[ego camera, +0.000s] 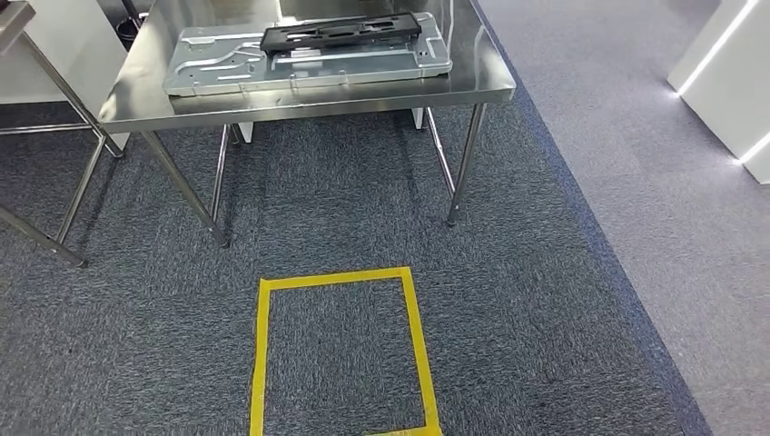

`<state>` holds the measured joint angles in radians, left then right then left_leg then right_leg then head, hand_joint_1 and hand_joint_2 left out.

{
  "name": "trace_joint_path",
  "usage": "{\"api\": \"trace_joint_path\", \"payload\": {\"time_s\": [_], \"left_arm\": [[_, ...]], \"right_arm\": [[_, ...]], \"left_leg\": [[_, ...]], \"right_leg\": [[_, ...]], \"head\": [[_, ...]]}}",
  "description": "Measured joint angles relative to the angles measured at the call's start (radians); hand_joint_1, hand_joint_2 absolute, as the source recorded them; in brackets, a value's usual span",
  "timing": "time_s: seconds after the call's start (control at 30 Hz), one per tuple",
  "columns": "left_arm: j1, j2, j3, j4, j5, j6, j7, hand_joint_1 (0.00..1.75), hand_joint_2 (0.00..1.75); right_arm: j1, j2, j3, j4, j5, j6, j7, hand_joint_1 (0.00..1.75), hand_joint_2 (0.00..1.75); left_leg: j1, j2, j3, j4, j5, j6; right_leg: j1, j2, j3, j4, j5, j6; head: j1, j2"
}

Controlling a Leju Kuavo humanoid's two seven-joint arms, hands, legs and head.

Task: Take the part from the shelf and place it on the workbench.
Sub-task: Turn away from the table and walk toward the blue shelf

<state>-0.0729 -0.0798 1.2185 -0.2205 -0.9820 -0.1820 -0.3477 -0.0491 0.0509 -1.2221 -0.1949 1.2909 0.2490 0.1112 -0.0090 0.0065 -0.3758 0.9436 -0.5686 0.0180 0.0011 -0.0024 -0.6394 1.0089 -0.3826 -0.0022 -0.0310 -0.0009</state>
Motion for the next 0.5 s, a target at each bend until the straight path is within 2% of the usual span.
{"api": "trace_joint_path", "payload": {"time_s": [0.03, 0.07, 0.1, 0.13, 0.2, 0.23, 0.27, 0.3, 0.33, 0.37, 0.4, 0.43, 0.47, 0.5], "left_arm": [[0.001, 0.0, 0.0, 0.0, -0.002, -0.001, -0.001, 0.0, 0.0], [0.001, 0.0, -0.001, 0.0, -0.004, -0.002, -0.003, 0.0, 0.0], [0.002, 0.0, -0.001, 0.0, -0.005, -0.003, -0.004, 0.0, 0.0], [0.003, 0.001, -0.002, 0.0, -0.006, -0.004, -0.006, 0.0, 0.0], [0.003, 0.002, -0.003, 0.0, -0.008, -0.005, -0.011, 0.0, 0.0], [0.003, 0.003, -0.003, 0.0, -0.008, -0.006, -0.013, 0.0, 0.0], [0.002, 0.003, -0.003, 0.0, -0.008, -0.006, -0.014, 0.0, 0.0], [0.001, 0.004, -0.003, 0.0, -0.007, -0.007, -0.014, 0.0, 0.0], [0.001, 0.004, -0.003, 0.0, -0.006, -0.007, -0.014, 0.0, 0.0], [0.0, 0.004, -0.003, 0.0, -0.004, -0.007, -0.015, 0.0, 0.0], [-0.001, 0.004, -0.003, 0.0, -0.003, -0.007, -0.016, 0.0, 0.0], [-0.001, 0.005, -0.003, 0.0, -0.002, -0.007, -0.018, 0.0, 0.0], [-0.001, 0.005, -0.002, 0.0, -0.001, -0.007, -0.02, 0.0, 0.0], [-0.002, 0.005, -0.002, 0.0, 0.0, -0.007, -0.022, 0.0, 0.0]], "right_arm": [[0.001, 0.0, 0.0, 0.0, -0.002, -0.002, -0.002, 0.0, 0.0], [0.002, 0.0, 0.0, 0.0, -0.004, -0.003, -0.004, 0.0, 0.0], [0.003, 0.001, 0.0, 0.0, -0.006, -0.005, -0.007, 0.0, 0.0], [0.003, 0.002, -0.001, 0.0, -0.007, -0.008, -0.009, 0.0, 0.0], [0.004, 0.004, -0.001, 0.001, -0.007, -0.011, -0.012, 0.0, 0.0], [0.004, 0.004, -0.001, 0.001, -0.007, -0.011, -0.013, 0.0, 0.0], [0.003, 0.004, -0.001, 0.001, -0.006, -0.011, -0.013, 0.0, 0.0], [0.002, 0.004, -0.001, 0.001, -0.005, -0.009, -0.014, 0.0, 0.0], [0.001, 0.004, -0.001, 0.001, -0.003, -0.007, -0.015, 0.0, 0.0], [-0.001, 0.004, -0.001, 0.001, 0.0, -0.004, -0.017, 0.0, 0.0], [-0.003, 0.004, 0.0, 0.001, 0.003, -0.001, -0.022, 0.0, 0.0], [-0.005, 0.004, 0.0, 0.001, 0.007, 0.002, -0.03, 0.0, 0.0], [-0.007, 0.003, 0.001, 0.001, 0.01, 0.005, -0.04, 0.0, 0.0], [-0.008, 0.002, 0.002, 0.001, 0.01, 0.006, -0.048, 0.0, 0.0]], "left_leg": [[0.001, 0.001, -0.006, -0.007, 0.005, 0.004], [0.002, 0.004, -0.017, -0.007, 0.018, 0.009], [0.004, 0.008, -0.029, -0.009, 0.032, 0.015], [0.005, 0.011, -0.043, -0.011, 0.047, 0.02], [0.002, 0.015, -0.077, -0.008, 0.073, 0.026], [0.001, 0.017, -0.095, -0.005, 0.086, 0.026], [0.0, 0.019, -0.115, -0.001, 0.099, 0.025], [0.0, 0.021, -0.138, 0.005, 0.111, 0.023], [0.0, 0.022, -0.16, 0.014, 0.121, 0.019], [0.0, 0.022, -0.18, 0.024, 0.131, 0.015], [-0.001, 0.022, -0.198, 0.036, 0.138, 0.011], [-0.002, 0.022, -0.212, 0.047, 0.145, 0.005], [-0.002, 0.023, -0.223, 0.056, 0.153, -0.001], [-0.001, 0.024, -0.231, 0.061, 0.162, -0.006]], "right_leg": [[-0.001, 0.0, -0.006, -0.001, 0.012, 0.006], [-0.003, 0.001, -0.012, 0.001, 0.009, 0.011], [-0.004, 0.002, -0.02, 0.017, -0.016, 0.015], [-0.006, 0.003, -0.031, 0.052, -0.062, 0.019], [-0.011, 0.003, -0.053, 0.168, -0.171, 0.026], [-0.013, 0.003, -0.059, 0.228, -0.196, 0.03], [-0.016, 0.003, -0.057, 0.27, -0.194, 0.034], [-0.018, 0.003, -0.041, 0.285, -0.169, 0.036], [-0.021, 0.003, -0.01, 0.267, -0.139, 0.038], [-0.025, 0.003, 0.042, 0.216, -0.122, 0.039], [-0.026, 0.003, 0.108, 0.138, -0.125, 0.038], [-0.025, 0.003, 0.166, 0.06, -0.145, 0.034], [-0.023, 0.003, 0.207, 0.0, -0.166, 0.028], [-0.018, 0.004, 0.224, -0.033, -0.178, 0.021]], "head": [[0.0, 0.0], [0.0, 0.0], [0.001, 0.0], [0.002, 0.0], [0.003, 0.0], [0.003, 0.0], [0.003, 0.0], [0.003, 0.0], [0.003, 0.0], [0.002, 0.0], [0.002, 0.0], [0.002, 0.0], [0.002, 0.0], [0.002, 0.0]]}}
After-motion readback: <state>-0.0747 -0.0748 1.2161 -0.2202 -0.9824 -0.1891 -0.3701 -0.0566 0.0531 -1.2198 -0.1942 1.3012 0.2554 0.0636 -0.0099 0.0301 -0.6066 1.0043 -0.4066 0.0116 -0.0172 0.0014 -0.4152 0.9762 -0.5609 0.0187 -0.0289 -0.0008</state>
